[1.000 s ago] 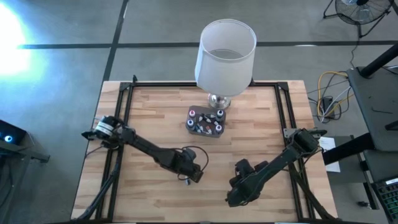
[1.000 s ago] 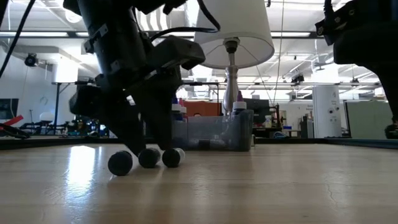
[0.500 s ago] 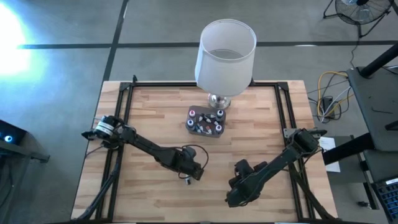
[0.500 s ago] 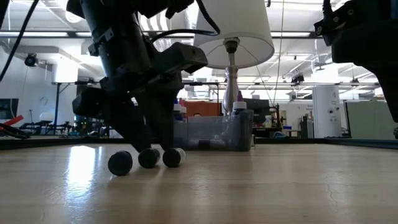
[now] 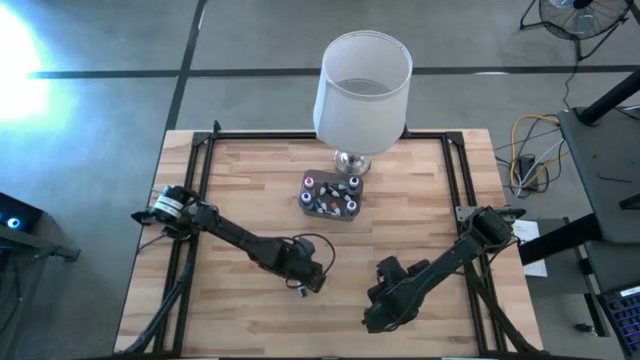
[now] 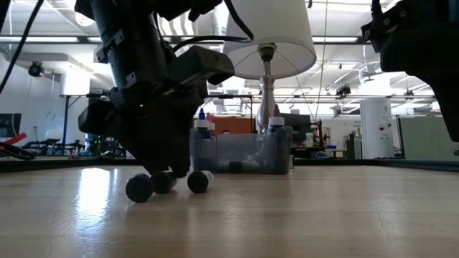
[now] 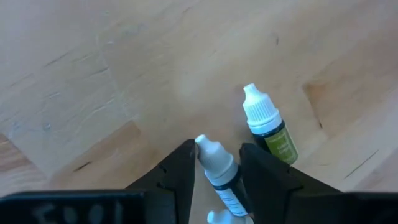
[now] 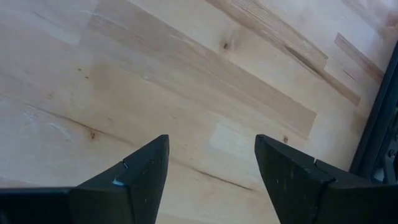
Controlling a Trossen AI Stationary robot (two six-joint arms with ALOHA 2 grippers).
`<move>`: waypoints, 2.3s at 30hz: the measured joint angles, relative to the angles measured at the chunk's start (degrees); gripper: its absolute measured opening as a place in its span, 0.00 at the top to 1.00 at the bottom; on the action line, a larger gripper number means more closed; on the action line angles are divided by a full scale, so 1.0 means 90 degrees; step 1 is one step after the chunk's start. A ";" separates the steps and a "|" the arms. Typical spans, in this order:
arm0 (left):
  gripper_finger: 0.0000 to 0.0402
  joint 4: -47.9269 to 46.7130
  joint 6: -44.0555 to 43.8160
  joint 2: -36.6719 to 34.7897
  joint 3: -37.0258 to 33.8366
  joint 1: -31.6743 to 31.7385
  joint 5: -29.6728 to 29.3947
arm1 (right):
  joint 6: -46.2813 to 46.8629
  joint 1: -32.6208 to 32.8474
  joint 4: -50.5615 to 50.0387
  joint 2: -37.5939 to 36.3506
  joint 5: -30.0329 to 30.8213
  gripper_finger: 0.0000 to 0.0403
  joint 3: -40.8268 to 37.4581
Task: Pick & Place food coloring
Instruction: Put the small green food coloring bottle into the black bin, then put the small white food coloring bottle into the black bin
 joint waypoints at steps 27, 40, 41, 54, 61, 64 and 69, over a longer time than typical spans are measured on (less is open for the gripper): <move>0.92 -0.0244 0.1201 -0.0225 -0.0048 0.0257 0.0053 | 0.1903 0.0358 -0.0148 -0.0428 0.1675 0.51 0.0046; 0.92 0.0427 0.4664 -0.1042 0.1158 0.0751 -0.2935 | 0.2014 0.0528 -0.0930 -0.1163 0.3641 0.59 0.0036; 0.92 0.0551 0.5079 -0.1039 0.1177 0.0858 -0.3065 | 0.1996 0.0514 -0.0930 -0.1163 0.3640 0.59 0.0035; 0.90 0.2000 0.7137 -0.0908 0.0452 0.3034 -0.1305 | 0.2344 0.0335 -0.0931 -0.1161 0.2683 0.60 0.0022; 0.69 0.1916 0.7068 -0.0931 0.0211 0.3448 -0.0628 | 0.2830 0.0272 -0.0931 -0.1152 0.2659 0.61 -0.0014; 0.60 0.1584 0.7019 -0.0999 0.0320 0.3367 0.0214 | 0.2721 0.0216 -0.0893 -0.1151 0.2660 0.60 -0.0015; 0.56 0.0859 0.6992 -0.1589 0.0341 0.2639 0.0982 | 0.2167 0.0101 -0.0516 -0.1151 0.2659 0.59 -0.0015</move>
